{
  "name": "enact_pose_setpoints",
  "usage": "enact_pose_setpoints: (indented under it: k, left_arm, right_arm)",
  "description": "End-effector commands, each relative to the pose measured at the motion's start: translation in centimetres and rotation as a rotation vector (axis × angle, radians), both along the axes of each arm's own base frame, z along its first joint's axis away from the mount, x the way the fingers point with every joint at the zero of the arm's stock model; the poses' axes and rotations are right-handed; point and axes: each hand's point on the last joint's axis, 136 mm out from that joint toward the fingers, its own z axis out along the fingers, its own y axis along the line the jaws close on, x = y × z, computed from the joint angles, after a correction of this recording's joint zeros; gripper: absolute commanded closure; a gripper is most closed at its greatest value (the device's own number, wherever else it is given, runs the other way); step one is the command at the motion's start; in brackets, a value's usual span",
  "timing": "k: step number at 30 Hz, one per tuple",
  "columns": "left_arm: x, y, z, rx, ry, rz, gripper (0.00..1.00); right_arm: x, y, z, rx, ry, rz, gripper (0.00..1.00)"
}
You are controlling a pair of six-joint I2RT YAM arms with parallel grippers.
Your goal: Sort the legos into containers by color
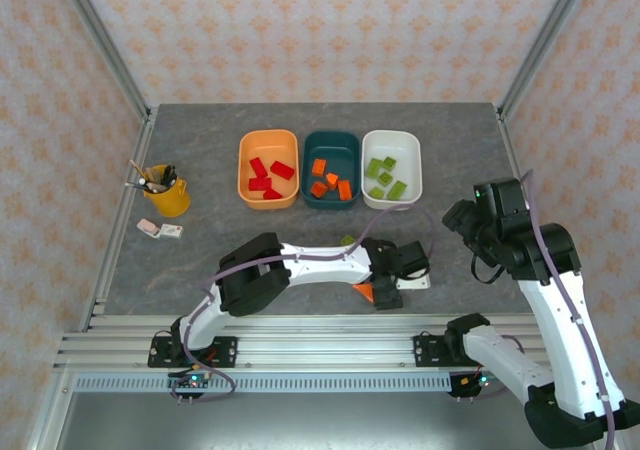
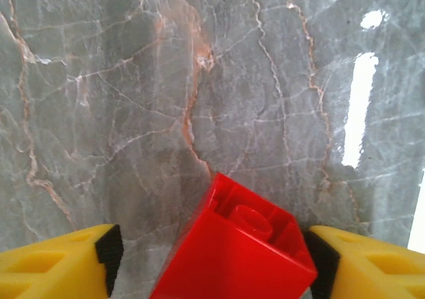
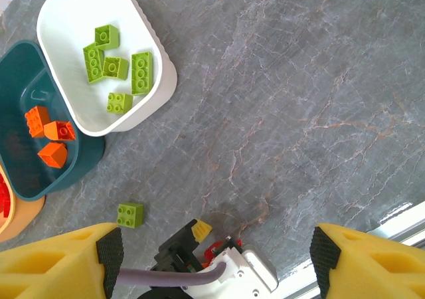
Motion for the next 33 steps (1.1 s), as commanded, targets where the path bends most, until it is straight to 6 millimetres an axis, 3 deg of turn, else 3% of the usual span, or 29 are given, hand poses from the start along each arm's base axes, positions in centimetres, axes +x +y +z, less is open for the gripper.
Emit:
enact_pose_setpoints:
  k: [1,7,16,21,25,29,33]
  left_arm:
    - [0.9,-0.7,-0.1,-0.005,-0.039,0.004,0.33]
    - [1.2,-0.7,-0.2,-0.003,-0.042,0.021,0.57]
    - [2.2,-0.9,0.3,-0.036,-0.033,0.079,0.78]
    - [3.8,-0.9,2.1,-0.083,-0.044,0.144,0.81]
    - [6.0,-0.4,4.6,-0.146,-0.055,0.226,0.81]
    - [8.5,0.8,7.2,-0.204,-0.065,0.317,0.81]
    - [11.2,2.8,9.5,-0.261,-0.063,0.422,0.81]
  right_arm:
    - [-0.7,-0.7,0.0,-0.019,0.009,-0.030,0.24]
    - [-0.7,-0.6,-0.3,-0.007,0.011,-0.031,0.25]
    - [-0.5,-0.6,-0.2,-0.006,0.002,-0.033,0.27]
    - [0.2,-0.8,1.4,-0.027,-0.034,-0.031,0.27]
    - [1.4,-0.8,3.8,-0.044,-0.086,-0.026,0.27]
    - [2.5,-0.6,5.9,-0.044,-0.130,-0.021,0.27]
    - [3.5,0.0,6.6,-0.028,-0.149,-0.002,0.27]
